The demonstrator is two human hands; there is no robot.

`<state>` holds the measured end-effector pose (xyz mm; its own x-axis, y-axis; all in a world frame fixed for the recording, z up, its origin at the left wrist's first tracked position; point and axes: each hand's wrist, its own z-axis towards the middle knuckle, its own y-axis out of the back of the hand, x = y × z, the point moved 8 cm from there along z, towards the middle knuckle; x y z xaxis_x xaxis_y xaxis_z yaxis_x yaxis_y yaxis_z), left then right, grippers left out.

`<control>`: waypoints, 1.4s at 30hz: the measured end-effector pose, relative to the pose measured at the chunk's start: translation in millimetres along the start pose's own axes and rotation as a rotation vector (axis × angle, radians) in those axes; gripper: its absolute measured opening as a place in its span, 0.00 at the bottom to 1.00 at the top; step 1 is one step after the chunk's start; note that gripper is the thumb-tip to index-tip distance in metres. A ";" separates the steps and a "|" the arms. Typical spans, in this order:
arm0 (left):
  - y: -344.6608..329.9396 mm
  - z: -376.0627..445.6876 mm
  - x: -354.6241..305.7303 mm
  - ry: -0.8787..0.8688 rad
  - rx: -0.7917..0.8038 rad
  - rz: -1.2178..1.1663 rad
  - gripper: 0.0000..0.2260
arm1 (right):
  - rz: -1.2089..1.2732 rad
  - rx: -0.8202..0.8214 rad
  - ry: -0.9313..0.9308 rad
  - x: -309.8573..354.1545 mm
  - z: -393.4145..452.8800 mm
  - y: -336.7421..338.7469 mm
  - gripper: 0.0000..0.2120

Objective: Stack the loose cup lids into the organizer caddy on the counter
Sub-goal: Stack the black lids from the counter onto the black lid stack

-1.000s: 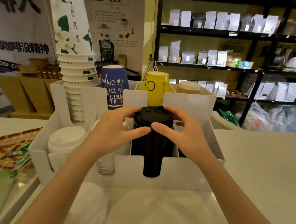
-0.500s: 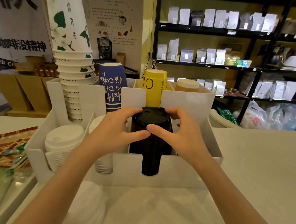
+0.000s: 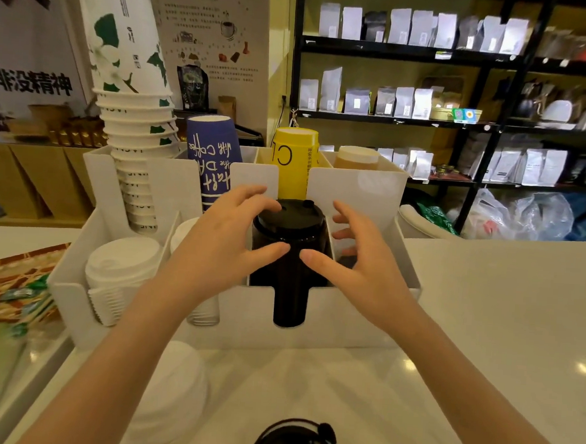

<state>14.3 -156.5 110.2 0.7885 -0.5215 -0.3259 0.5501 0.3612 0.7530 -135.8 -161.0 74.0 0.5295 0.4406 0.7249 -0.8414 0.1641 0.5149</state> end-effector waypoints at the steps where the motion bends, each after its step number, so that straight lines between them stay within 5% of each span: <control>1: 3.8 -1.8 -3.7 -0.021 -0.027 -0.015 0.18 | -0.003 -0.029 0.022 -0.4 -9.6 4.2 0.31; 7: 2.2 -27.4 -22.8 -0.109 -0.005 -0.143 0.08 | -0.051 0.196 0.021 -14.2 -79.3 -7.7 0.19; 16: -64.4 -119.4 -11.5 -0.015 0.541 -0.186 0.13 | -0.165 0.684 -0.166 -24.0 -159.9 -44.6 0.36; 21: -74.2 -155.3 -21.5 0.033 0.670 -0.272 0.27 | -0.173 0.628 -0.076 -12.7 -168.5 -46.1 0.32; 42: -54.2 -152.6 -23.1 0.044 0.457 -0.343 0.29 | -0.023 0.522 -0.160 -23.2 -158.7 -40.0 0.35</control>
<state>8.3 -46.2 -10.3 0.6021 -0.5134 -0.6115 0.6094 -0.1994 0.7674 -131.5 -37.7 -36.0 0.5912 0.2954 0.7505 -0.6859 -0.3054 0.6605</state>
